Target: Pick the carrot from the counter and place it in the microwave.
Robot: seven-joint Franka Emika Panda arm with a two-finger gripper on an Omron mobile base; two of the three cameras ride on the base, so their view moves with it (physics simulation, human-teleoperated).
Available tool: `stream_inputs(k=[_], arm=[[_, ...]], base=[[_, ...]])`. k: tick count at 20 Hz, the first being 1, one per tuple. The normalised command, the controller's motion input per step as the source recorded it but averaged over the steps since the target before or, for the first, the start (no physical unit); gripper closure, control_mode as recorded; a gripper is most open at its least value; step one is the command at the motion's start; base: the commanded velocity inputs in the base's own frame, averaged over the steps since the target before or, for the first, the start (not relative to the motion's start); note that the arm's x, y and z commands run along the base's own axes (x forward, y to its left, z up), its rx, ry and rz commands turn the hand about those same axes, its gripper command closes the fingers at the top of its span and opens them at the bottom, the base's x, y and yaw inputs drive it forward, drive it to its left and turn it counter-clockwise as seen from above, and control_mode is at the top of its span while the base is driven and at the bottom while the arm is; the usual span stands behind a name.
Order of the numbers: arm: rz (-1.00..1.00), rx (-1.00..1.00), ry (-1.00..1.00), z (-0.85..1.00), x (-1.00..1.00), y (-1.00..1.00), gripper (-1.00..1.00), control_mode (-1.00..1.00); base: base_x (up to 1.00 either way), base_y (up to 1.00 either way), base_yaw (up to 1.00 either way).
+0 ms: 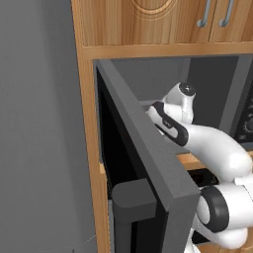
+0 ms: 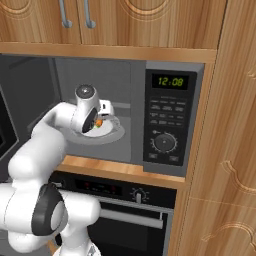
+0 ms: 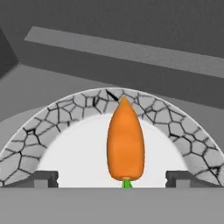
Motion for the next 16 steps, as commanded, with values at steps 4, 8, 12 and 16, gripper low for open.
stream_inputs(k=[4, 8, 12, 16], arm=[[-0.01, 0.0, -0.11, 0.45, -0.99, -0.02, -1.0, -1.0], [-0.07, 0.04, 0.0, 0.53, -1.0, 0.0, -1.0, -1.0], [-0.15, 0.08, 0.03, 0.48, -1.0, 0.0, -1.0, -1.0], [-0.15, 0.08, 0.0, 0.41, -1.0, -0.04, -1.0, -1.0]], base=[[0.0, 0.0, 0.0], [0.0, 0.0, 0.0], [0.0, 0.0, 0.0], [0.0, 0.0, 0.0]])
